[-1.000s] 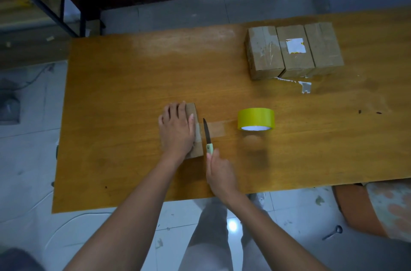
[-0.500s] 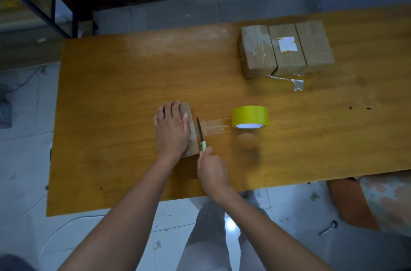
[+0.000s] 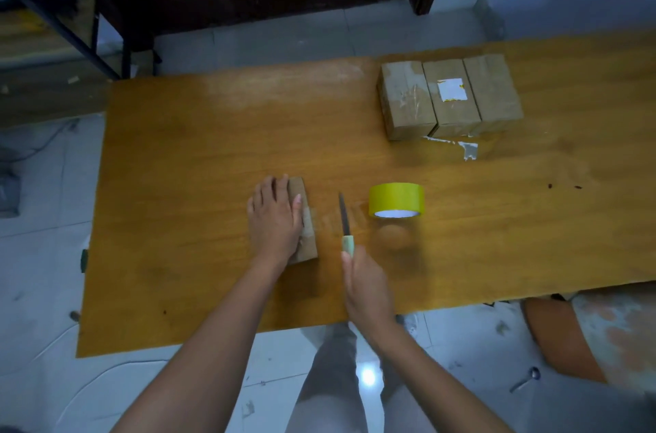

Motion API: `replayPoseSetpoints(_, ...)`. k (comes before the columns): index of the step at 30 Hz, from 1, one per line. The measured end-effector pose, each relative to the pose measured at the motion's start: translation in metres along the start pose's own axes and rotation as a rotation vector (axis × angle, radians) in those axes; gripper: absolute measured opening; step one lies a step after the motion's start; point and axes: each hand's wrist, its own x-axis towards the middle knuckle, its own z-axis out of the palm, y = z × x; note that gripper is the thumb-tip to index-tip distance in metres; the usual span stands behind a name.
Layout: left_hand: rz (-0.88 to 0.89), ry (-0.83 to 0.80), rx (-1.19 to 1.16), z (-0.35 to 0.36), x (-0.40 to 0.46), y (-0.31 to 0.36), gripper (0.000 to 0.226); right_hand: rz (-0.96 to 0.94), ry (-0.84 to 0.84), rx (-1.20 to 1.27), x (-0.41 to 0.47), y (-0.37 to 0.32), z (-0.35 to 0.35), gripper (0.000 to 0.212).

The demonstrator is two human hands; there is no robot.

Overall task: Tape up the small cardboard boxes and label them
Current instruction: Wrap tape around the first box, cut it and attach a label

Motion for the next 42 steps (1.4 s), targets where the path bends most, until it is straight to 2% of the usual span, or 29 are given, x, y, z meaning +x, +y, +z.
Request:
replayPoseSetpoints(3,-0.006,-0.04,0.01,-0.001,0.0,0.0,0.05,-0.043,0.226,0.148,0.01,0.025,-0.061,0.033)
replayPoseSetpoints(6,-0.009,-0.059,-0.006,-0.005,0.002,0.0,0.05,0.034,0.328,0.019,0.046,0.081,-0.113,0.034)
replayPoseSetpoints(8,-0.017,-0.089,-0.036,-0.007,0.004,0.0,0.05,0.141,0.305,-0.091,0.066,0.124,-0.131,0.037)
replayPoseSetpoints(12,-0.03,-0.095,-0.079,-0.015,0.004,-0.003,0.06,0.231,0.168,-0.104,0.089,0.179,-0.125,0.037)
replayPoseSetpoints(14,-0.059,-0.044,-0.07,-0.021,0.0,-0.003,0.074,0.241,0.149,-0.118,0.101,0.188,-0.118,0.034)
replayPoseSetpoints(16,-0.165,-0.028,-0.076,-0.024,-0.007,0.001,0.094,0.249,0.146,-0.135,0.111,0.19,-0.113,0.031)
replayPoseSetpoints(18,-0.285,-0.096,-0.099,-0.023,-0.018,0.008,0.112,0.268,0.127,-0.184,0.116,0.188,-0.111,0.031)
replayPoseSetpoints(21,-0.373,-0.196,-0.156,-0.018,-0.033,0.016,0.122,0.349,0.138,-0.203,0.114,0.18,-0.116,0.039)
replayPoseSetpoints(23,-0.417,-0.205,-0.265,-0.021,-0.036,0.02,0.121,0.391,0.2,-0.052,0.11,0.164,-0.128,0.046)
replayPoseSetpoints(24,-0.428,-0.185,-0.317,-0.025,-0.035,0.021,0.12,0.354,0.258,0.024,0.107,0.153,-0.134,0.046)
replayPoseSetpoints(27,-0.394,-0.068,-0.467,-0.046,-0.033,0.029,0.115,0.108,0.363,0.289,0.09,0.101,-0.146,0.036)
replayPoseSetpoints(29,-0.374,-0.031,-0.612,-0.061,-0.034,0.041,0.115,0.017,0.201,0.519,0.073,0.054,-0.145,0.041)
replayPoseSetpoints(32,-0.363,-0.064,-0.865,-0.077,-0.04,0.072,0.109,0.093,-0.216,0.789,0.062,-0.006,-0.126,0.062)
replayPoseSetpoints(34,-0.348,-0.087,-0.945,-0.083,-0.043,0.092,0.102,0.158,-0.359,0.976,0.063,-0.029,-0.116,0.054)
replayPoseSetpoints(37,-0.342,-0.119,-1.027,-0.09,-0.047,0.108,0.094,0.189,-0.317,1.209,0.063,-0.037,-0.11,0.039)
replayPoseSetpoints(42,-0.281,-0.274,-1.163,-0.102,-0.052,0.109,0.101,0.205,-0.255,1.23,0.058,-0.032,-0.109,0.034)
